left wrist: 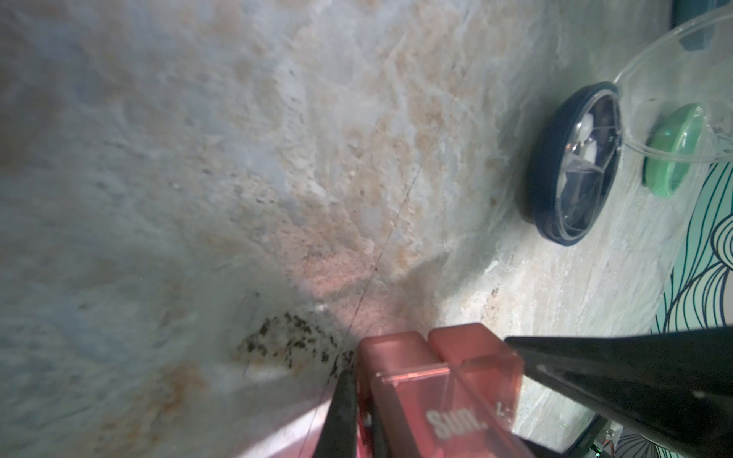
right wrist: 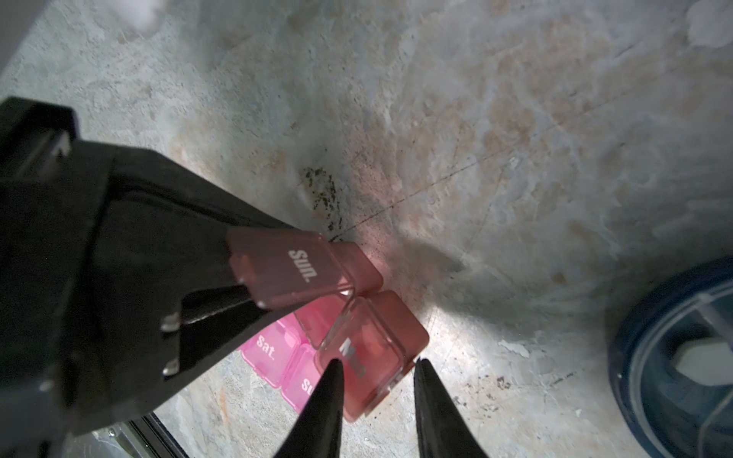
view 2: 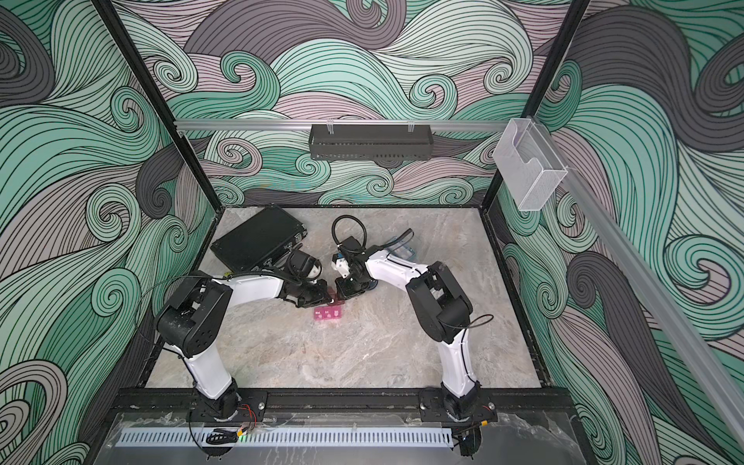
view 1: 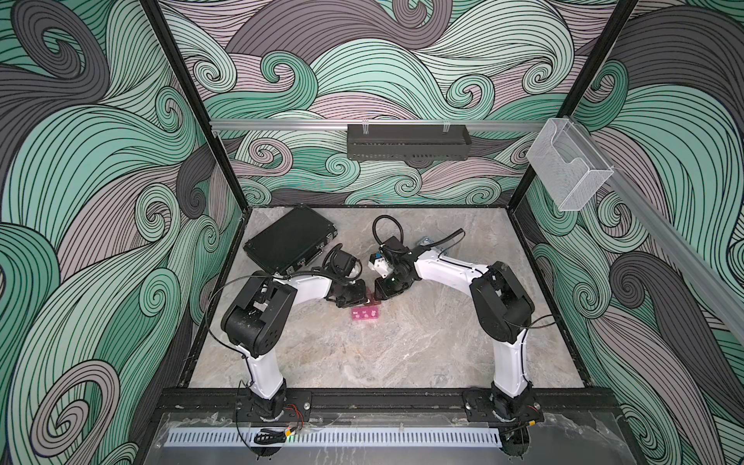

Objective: Close pillboxes
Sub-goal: Close the lid on the pillbox.

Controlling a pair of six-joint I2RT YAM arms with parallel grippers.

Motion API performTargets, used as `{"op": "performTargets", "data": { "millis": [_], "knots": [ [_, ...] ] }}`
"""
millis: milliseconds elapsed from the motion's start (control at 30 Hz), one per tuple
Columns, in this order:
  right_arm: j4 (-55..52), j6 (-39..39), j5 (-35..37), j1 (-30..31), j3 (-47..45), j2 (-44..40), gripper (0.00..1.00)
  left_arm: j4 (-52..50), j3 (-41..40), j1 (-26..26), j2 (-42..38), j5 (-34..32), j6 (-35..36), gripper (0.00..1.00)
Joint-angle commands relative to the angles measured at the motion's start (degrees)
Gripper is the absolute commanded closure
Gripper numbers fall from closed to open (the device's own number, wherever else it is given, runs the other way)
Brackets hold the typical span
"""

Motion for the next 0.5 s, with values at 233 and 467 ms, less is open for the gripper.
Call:
{"op": "performTargets", "data": {
  "millis": [233, 467],
  "knots": [
    [1.0, 1.8, -2.1, 0.1, -1.7, 2.6, 0.69, -2.3, 3.0, -0.6, 0.5, -1.2, -0.1, 0.91],
    [1.2, 2.0, -2.5, 0.1, -2.0, 3.4, 0.7, -1.9, 3.3, -1.0, 1.0, -1.2, -0.4, 0.92]
  ]
}}
